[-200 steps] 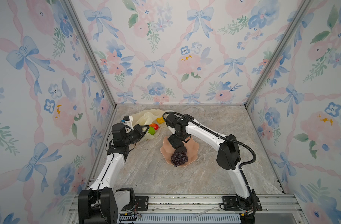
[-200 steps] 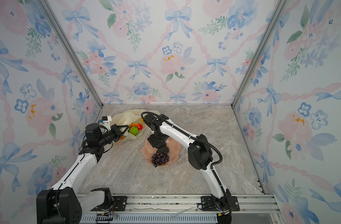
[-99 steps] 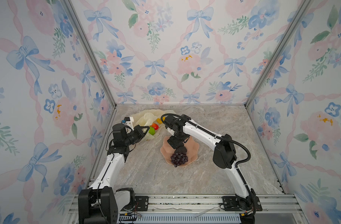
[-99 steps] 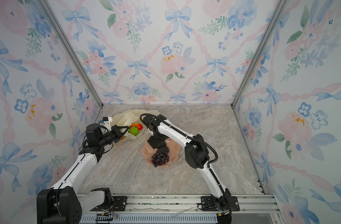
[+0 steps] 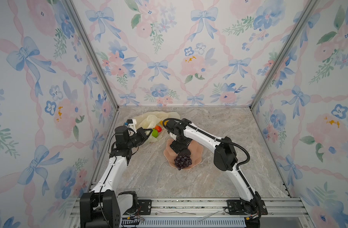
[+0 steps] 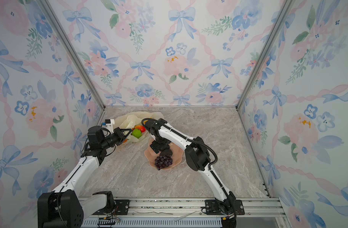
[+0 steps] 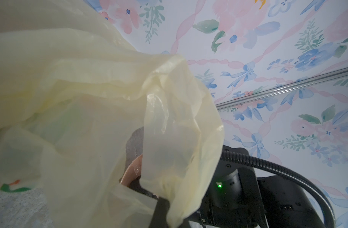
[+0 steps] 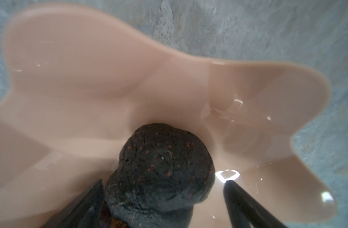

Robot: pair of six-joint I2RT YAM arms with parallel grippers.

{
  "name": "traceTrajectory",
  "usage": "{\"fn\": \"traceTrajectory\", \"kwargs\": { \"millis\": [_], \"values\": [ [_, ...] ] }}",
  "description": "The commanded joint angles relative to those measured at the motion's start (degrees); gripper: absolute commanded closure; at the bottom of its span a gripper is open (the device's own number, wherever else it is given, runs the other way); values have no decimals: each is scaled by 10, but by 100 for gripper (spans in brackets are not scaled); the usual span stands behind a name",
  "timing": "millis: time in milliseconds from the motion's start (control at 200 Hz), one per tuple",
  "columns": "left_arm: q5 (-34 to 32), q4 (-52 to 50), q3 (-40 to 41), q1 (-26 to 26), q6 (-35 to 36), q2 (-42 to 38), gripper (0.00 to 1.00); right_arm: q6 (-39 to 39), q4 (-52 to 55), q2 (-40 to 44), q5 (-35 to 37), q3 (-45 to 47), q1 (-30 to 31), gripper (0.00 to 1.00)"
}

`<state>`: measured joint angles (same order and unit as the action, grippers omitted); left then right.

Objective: Place the fruits into the plastic bag
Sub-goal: Pick up the fruit from the plate.

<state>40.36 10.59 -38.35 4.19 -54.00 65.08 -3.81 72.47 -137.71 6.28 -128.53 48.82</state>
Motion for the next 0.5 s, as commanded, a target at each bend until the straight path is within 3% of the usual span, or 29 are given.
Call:
{"fn": "traceTrajectory", "kwargs": {
  "millis": [0,170,495],
  "values": [
    [2,-5,9,4,14,-8,100,2,16,-17,6,-16,-1,2],
    [0,-9,10,5,14,-14,100,-5,11,-23,5,-13,-6,0],
    [-1,-12,13,5,14,-19,100,-20,-5,-28,-2,-3,-19,7]
  ]
}}
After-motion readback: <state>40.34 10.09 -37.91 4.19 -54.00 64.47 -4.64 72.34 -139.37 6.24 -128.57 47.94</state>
